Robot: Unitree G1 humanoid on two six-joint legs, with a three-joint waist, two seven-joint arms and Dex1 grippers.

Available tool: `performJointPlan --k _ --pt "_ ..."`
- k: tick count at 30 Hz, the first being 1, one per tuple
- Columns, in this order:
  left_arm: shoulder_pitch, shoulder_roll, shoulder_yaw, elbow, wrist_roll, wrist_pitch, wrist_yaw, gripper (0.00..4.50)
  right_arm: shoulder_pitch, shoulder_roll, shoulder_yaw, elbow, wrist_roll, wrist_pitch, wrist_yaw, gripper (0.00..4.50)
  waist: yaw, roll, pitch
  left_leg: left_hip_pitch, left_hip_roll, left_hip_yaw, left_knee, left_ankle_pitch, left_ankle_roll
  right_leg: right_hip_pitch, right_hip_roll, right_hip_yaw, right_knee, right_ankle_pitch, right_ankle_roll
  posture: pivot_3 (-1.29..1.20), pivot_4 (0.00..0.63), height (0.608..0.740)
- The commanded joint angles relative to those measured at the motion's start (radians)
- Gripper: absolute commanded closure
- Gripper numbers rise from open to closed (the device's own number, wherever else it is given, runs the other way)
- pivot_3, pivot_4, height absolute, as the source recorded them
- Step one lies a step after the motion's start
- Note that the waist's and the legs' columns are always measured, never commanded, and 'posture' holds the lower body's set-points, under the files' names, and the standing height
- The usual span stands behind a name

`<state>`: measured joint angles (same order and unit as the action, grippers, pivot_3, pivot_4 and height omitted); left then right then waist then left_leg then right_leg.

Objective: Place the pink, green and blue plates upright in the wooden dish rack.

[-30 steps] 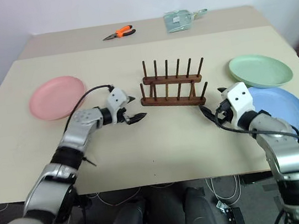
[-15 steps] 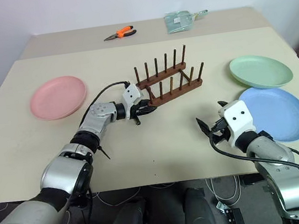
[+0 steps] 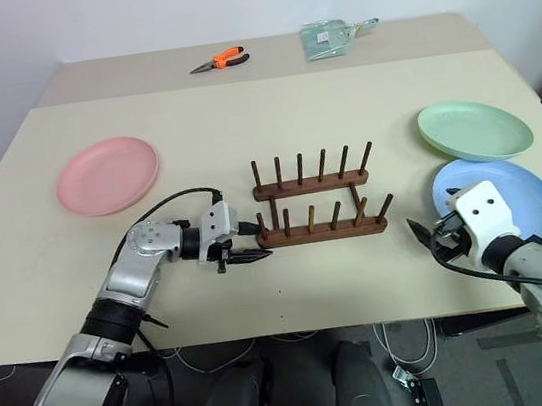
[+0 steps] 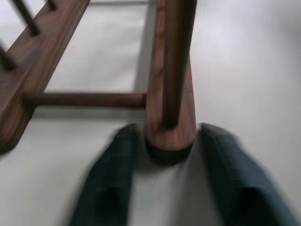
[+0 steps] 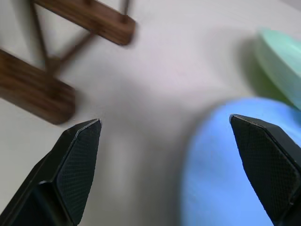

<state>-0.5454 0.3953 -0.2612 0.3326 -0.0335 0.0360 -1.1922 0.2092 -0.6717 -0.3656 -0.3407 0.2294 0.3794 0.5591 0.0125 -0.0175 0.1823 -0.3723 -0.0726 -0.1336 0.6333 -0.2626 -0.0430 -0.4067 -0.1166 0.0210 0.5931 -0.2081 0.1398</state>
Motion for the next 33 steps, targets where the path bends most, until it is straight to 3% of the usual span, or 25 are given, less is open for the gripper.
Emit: performJointPlan --k 1,3,6,10,11,17,23,31,33 --pt "0.025 0.042 0.010 -0.043 0.028 0.019 0.056 0.81 0.026 -0.019 -0.022 -0.007 0.000 -0.044 0.037 0.00 -0.001 0.000 0.000 0.000 0.000 0.000 0.000 0.000 0.000 0.000 0.000 0.000 0.000 0.000 0.000 0.00 0.150 0.740" --pt "0.061 0.079 0.025 -0.082 0.012 0.065 0.061 0.95 0.044 -0.018 -0.021 -0.027 0.025 -0.034 0.067 0.57 -0.006 0.000 0.000 0.000 0.000 0.000 -0.001 0.000 0.000 0.000 0.000 0.000 0.000 0.000 0.000 0.00 0.150 0.740" --pt "0.161 0.146 0.045 -0.241 -0.073 0.201 0.011 2.19 0.087 -0.022 0.009 -0.095 0.062 -0.001 0.121 1.78 -0.018 0.002 -0.001 0.001 0.001 0.000 -0.001 0.000 0.000 0.000 0.000 0.000 0.000 0.000 0.000 0.00 0.150 0.740" --pt "0.280 0.172 0.028 -0.470 -0.181 0.382 0.013 4.21 0.113 -0.019 0.112 -0.176 0.079 0.051 0.160 3.91 -0.026 0.004 -0.003 0.001 0.002 0.000 -0.002 0.000 0.000 0.000 0.000 0.000 0.001 -0.004 -0.004 0.00 0.150 0.740" --pt "0.295 0.157 0.022 -0.503 -0.185 0.408 0.043 4.50 0.109 -0.015 0.142 -0.181 0.070 0.056 0.158 4.48 -0.024 0.004 -0.003 0.001 0.002 0.000 -0.001 0.000 0.000 0.000 0.000 0.000 0.001 -0.004 -0.003 0.00 0.150 0.740" --pt "0.266 -0.060 -0.008 -0.445 -0.060 0.449 0.397 4.50 -0.088 0.050 0.335 -0.019 -0.148 0.053 -0.028 4.48 0.001 0.002 -0.003 -0.001 0.000 -0.001 0.003 0.000 0.000 0.001 -0.002 0.000 0.000 -0.005 -0.003 0.00 0.150 0.740" --pt "0.168 -0.207 0.057 -0.277 -0.013 0.479 0.652 4.50 -0.268 0.135 0.406 0.172 -0.263 0.032 -0.162 4.48 0.000 -0.002 -0.009 0.001 0.000 -0.001 0.003 0.000 0.000 0.002 -0.001 -0.001 0.001 -0.004 -0.003 0.00 0.150 0.740" --pt "0.092 -0.194 0.074 -0.108 -0.002 0.378 0.703 4.50 -0.428 0.180 0.411 0.326 -0.263 -0.013 -0.164 4.48 -0.005 -0.002 -0.013 0.002 0.000 0.000 0.004 0.000 -0.001 0.002 0.001 -0.001 0.002 -0.001 -0.001 0.00 0.150 0.740" --pt "0.105 -0.171 0.089 -0.132 -0.018 0.378 0.686 4.50 -0.422 0.166 0.406 0.304 -0.247 -0.019 -0.130 3.98 -0.009 -0.001 -0.013 0.002 0.000 0.000 0.003 0.000 -0.001 0.002 0.001 -0.001 0.002 0.000 -0.002 0.00 0.150 0.740"
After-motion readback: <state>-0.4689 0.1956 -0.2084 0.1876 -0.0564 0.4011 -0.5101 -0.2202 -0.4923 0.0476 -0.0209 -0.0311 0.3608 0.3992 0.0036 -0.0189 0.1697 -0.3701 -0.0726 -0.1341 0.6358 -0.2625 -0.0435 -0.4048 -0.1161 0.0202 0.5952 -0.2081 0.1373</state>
